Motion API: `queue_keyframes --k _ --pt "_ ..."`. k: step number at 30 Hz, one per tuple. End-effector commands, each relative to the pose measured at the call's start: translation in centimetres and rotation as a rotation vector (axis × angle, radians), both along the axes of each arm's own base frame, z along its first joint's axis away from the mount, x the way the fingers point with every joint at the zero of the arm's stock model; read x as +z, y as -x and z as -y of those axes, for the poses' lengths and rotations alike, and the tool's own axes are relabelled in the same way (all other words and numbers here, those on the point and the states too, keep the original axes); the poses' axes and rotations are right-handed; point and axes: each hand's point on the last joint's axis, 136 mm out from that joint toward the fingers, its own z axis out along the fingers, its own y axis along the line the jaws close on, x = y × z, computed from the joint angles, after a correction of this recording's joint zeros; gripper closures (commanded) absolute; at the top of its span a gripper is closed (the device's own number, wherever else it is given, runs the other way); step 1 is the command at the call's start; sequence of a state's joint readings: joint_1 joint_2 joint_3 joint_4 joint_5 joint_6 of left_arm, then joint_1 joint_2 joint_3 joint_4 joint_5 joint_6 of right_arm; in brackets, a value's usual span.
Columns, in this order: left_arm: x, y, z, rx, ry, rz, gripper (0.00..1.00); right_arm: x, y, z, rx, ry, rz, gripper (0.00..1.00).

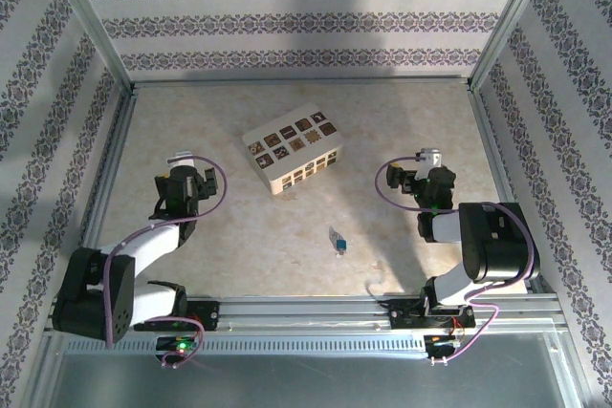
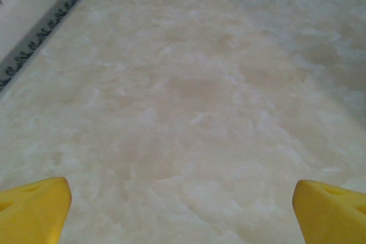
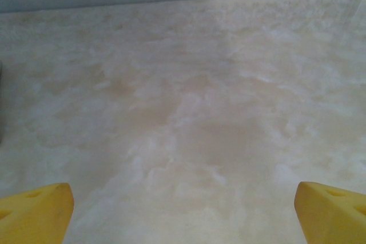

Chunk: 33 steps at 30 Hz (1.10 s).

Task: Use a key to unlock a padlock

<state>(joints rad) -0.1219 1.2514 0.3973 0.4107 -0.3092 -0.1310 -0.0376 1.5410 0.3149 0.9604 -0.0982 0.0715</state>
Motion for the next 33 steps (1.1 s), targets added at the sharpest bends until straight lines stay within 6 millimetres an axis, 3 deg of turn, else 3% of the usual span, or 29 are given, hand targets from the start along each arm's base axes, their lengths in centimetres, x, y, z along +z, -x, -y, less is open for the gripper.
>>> queue_keyframes --k 1,8,14,20,25,29,33 --pt "1.0 -1.9 1.4 -0.094 0.02 0.089 0.01 2.0 -1.2 0.3 -0.01 0.017 0.057 0.02" --pt "0.3 -4.2 3.2 -0.202 0.014 0.06 0.01 2.4 -1.6 0.3 -0.02 0.028 0.067 0.02" --pt "0.0 -4.4 4.5 -0.284 0.019 0.035 0.01 2.4 -1.6 0.2 -0.02 0.03 0.066 0.02" --pt "2.0 -3.5 2.4 -0.219 -0.077 0.221 0.01 2.4 -1.6 0.3 -0.021 0.03 0.066 0.02" --pt "-0.4 -3.5 1.8 -0.215 -0.041 0.24 0.01 2.4 -1.6 0.3 -0.022 0.031 0.067 0.02" --pt "-0.6 -3.4 1.4 -0.193 -0.031 0.234 0.01 2.4 -1.6 0.2 -0.021 0.031 0.066 0.02" --pt "-1.2 -4.6 0.8 -0.166 -0.023 0.171 0.01 2.4 -1.6 0.2 -0.022 0.033 0.067 0.02"
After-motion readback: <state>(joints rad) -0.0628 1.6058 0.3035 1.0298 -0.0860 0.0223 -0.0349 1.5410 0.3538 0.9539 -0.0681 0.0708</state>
